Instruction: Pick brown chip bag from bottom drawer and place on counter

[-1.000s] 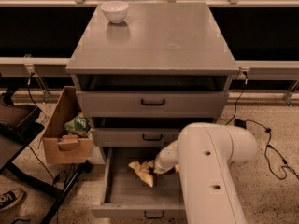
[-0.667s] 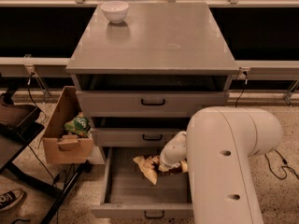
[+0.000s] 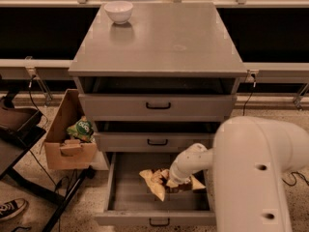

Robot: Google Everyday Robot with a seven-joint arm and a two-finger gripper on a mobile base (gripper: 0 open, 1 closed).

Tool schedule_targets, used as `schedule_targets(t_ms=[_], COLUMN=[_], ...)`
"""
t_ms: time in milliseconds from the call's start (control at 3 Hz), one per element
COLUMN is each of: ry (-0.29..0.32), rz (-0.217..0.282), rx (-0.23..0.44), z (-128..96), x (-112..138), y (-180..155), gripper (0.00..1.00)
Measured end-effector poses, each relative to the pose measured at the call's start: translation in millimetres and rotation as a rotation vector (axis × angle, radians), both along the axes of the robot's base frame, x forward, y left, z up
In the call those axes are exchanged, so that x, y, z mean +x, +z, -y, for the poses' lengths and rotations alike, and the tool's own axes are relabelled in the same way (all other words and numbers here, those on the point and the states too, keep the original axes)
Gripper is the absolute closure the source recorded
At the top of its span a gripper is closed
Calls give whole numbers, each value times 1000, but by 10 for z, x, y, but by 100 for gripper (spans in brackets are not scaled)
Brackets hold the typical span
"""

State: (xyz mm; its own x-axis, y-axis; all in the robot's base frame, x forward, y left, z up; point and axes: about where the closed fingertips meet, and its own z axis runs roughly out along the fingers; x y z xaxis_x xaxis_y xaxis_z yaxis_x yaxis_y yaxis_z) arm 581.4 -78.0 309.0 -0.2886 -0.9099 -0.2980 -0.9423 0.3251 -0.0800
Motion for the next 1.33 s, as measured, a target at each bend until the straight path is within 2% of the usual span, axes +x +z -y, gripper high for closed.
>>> schedule_targets(t_ms=[333,667,1000,1333], ry=[-10,-48,-96,-144], rz=[-62,-100,-92,-50], rx=[13,-36,-101,-152], z=[146,365,589,845], x=[-583,-1075,-1204,-1091], y=[246,711,1386,2256], gripper=[100,100,100,100])
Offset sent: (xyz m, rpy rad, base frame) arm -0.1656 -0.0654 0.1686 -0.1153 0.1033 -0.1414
